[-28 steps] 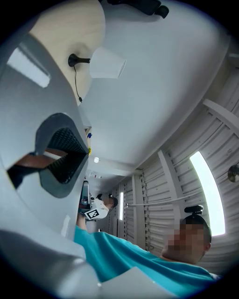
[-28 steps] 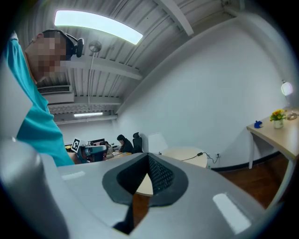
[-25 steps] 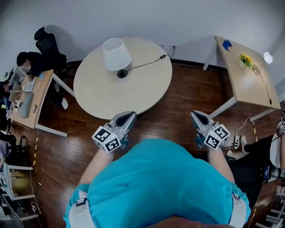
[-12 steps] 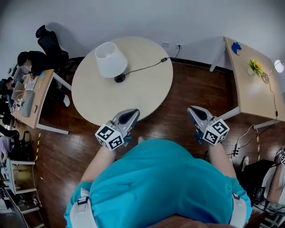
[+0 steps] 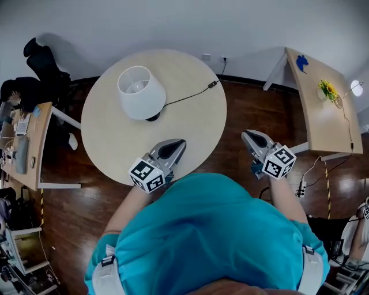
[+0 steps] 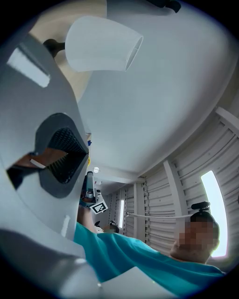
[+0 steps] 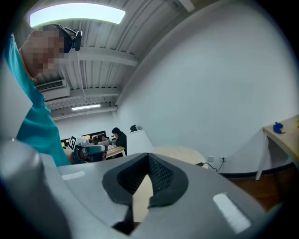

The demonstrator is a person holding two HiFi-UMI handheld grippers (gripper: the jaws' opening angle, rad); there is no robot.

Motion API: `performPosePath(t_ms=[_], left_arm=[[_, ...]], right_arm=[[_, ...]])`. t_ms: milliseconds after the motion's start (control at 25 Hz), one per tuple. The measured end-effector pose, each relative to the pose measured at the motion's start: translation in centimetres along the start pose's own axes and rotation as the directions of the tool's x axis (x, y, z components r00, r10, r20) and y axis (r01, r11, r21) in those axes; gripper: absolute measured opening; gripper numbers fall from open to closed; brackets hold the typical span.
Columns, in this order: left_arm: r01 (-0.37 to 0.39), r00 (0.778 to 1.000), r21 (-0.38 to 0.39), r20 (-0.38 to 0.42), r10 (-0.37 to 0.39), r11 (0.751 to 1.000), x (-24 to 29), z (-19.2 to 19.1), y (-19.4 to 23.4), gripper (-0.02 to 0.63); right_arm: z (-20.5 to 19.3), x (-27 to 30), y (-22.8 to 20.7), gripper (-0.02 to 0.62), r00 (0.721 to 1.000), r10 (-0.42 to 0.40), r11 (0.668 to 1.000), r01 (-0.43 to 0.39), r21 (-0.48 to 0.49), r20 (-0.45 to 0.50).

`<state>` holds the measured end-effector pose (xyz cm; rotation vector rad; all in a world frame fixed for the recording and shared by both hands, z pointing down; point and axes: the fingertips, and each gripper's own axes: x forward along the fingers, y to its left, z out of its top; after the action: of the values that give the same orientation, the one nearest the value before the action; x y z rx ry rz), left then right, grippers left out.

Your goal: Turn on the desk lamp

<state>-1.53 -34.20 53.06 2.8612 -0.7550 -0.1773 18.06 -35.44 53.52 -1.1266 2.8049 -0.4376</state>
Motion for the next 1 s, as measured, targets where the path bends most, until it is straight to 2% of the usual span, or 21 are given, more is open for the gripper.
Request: performPosePath(t_ms=[200, 280, 400, 520, 640, 760, 880, 1000], left_arm=[[0.009, 1.0, 0.001, 0.002, -0.009, 1.0, 1.6, 0.5, 4.7, 0.029], [-0.012, 1.0, 0.001, -0.006, 0.012, 1.0, 4.5, -0.1, 6.0, 0.029], [-0.084, 0.996, 0.002, -0.033, 0.084, 0.996, 9.6, -1.3, 7.9, 0.029], [-0.165, 0.984, 0.027, -0.058, 0.166, 0.986, 14.2, -3.0, 9.5, 0.029], [-0.221, 0.972, 0.006, -0.084, 0.221, 0.975, 18.9, -4.5, 12.3, 0.029], [-0.27, 0.953, -0.019, -0.144, 0.265, 0.963, 23.5, -6.0, 16.3, 0.029], [-0.298, 0.938, -0.043, -0.2, 0.284, 0.953, 26.2, -7.7, 19.6, 0.029], [-0.301, 0.931, -0.072, -0.238, 0.277, 0.951, 27.9, -8.7, 23.4, 0.029]], right_arm=[[-0.6, 5.8, -3.5, 0.002, 0.998, 0.014, 1.0, -0.015, -0.001, -0.066], [-0.4, 6.8, -7.5, 0.002, 0.997, 0.027, 1.0, -0.027, 0.011, -0.079], [-0.1, 8.2, -14.4, 0.002, 0.992, 0.086, 0.996, -0.083, 0.029, -0.092], [-0.5, 9.5, -20.2, 0.002, 0.983, 0.149, 0.988, -0.145, 0.052, -0.105], [-0.8, 11.6, -25.7, 0.002, 0.971, 0.198, 0.979, -0.19, 0.072, -0.133], [-0.5, 15.0, -30.7, 0.002, 0.957, 0.238, 0.971, -0.227, 0.079, -0.164], [-1.0, 17.9, -34.0, 0.002, 0.947, 0.261, 0.965, -0.249, 0.088, -0.187], [-1.7, 21.4, -36.5, 0.002, 0.943, 0.256, 0.966, -0.238, 0.106, -0.215]])
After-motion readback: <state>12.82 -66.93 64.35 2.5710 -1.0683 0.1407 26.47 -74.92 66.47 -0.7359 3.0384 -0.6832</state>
